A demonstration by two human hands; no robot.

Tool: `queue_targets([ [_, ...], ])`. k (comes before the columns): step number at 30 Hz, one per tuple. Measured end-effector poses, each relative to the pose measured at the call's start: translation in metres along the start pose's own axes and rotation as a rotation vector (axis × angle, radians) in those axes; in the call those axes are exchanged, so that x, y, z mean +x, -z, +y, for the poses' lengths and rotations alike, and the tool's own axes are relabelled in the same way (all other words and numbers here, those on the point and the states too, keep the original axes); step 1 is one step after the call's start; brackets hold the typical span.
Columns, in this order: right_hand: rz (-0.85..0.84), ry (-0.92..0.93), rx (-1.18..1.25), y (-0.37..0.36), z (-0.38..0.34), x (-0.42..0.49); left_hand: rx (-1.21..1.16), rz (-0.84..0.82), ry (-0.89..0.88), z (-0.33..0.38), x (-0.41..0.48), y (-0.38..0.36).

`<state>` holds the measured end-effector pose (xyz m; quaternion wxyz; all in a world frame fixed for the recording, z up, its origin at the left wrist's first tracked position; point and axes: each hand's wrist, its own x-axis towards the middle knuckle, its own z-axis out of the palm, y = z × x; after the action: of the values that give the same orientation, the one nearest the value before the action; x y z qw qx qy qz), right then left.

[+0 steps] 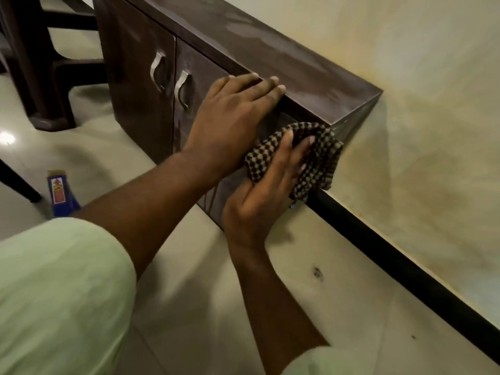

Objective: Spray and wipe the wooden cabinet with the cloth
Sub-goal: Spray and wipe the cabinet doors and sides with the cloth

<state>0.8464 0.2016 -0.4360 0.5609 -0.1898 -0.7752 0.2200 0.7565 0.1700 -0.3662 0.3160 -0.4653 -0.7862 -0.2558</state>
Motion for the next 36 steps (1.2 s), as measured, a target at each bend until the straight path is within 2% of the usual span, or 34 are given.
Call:
queue_targets([
  [4,-0.196,0.195,-0.45,-0.005,0.034,0.005,0.005,0.026,-0.109,-0.015,0.008,0.002],
  [7,-0.328,0.331,-0.621,0.006,0.05,0.009,-0.019,0.135,-0.121,-0.019,0.012,-0.006],
  [11,-0.414,0.453,-0.674,0.02,0.051,0.018,-0.06,0.217,-0.099,-0.016,0.008,-0.018],
  [15,-0.484,0.553,-0.711,0.033,0.047,0.031,-0.041,0.213,-0.144,-0.022,0.013,-0.015],
  [20,-0.73,0.801,-0.933,0.057,0.055,0.052,-0.031,0.213,-0.165,-0.02,0.01,-0.013],
  [26,-1.068,0.79,-0.91,0.061,0.063,0.041,0.006,0.127,-0.178,-0.025,0.001,-0.012],
  [32,-0.898,0.783,-0.902,0.07,0.033,0.076,0.02,0.04,-0.183,-0.025,0.0,-0.007],
  [36,-0.833,0.858,-0.946,0.065,0.045,0.073,-0.003,0.02,-0.166,-0.024,0.001,-0.007],
])
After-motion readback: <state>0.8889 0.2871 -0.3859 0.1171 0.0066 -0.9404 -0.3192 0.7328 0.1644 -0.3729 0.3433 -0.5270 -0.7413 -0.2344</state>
